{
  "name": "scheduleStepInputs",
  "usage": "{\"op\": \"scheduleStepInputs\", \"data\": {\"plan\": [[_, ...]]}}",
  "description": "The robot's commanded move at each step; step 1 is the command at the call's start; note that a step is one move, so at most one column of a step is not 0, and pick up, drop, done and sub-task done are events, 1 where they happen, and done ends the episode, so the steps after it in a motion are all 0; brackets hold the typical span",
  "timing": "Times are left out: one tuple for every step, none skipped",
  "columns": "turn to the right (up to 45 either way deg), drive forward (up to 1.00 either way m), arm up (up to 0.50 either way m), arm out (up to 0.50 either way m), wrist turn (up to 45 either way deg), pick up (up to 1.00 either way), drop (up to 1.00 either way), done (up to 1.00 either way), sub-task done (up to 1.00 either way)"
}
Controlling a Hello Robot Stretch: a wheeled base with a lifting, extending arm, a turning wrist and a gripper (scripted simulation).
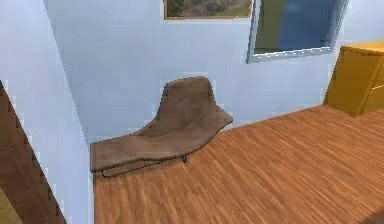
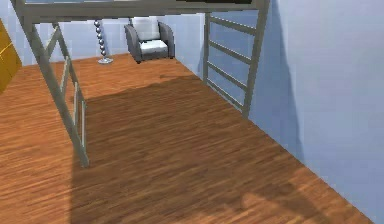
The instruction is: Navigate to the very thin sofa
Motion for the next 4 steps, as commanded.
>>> {"op": "scheduleStepInputs", "data": {"plan": [[-3.0,0.0,0.0,0.0,0.0,0.0,0.0,0.0,0.0],[0.0,0.7,0.0,0.0,0.0,0.0,0.0,0.0,0.0],[-9.0,0.0,0.0,0.0,0.0,0.0,0.0,0.0,0.0],[0.0,0.0,0.0,0.0,0.0,0.0,0.0,1.0,0.0]]}}
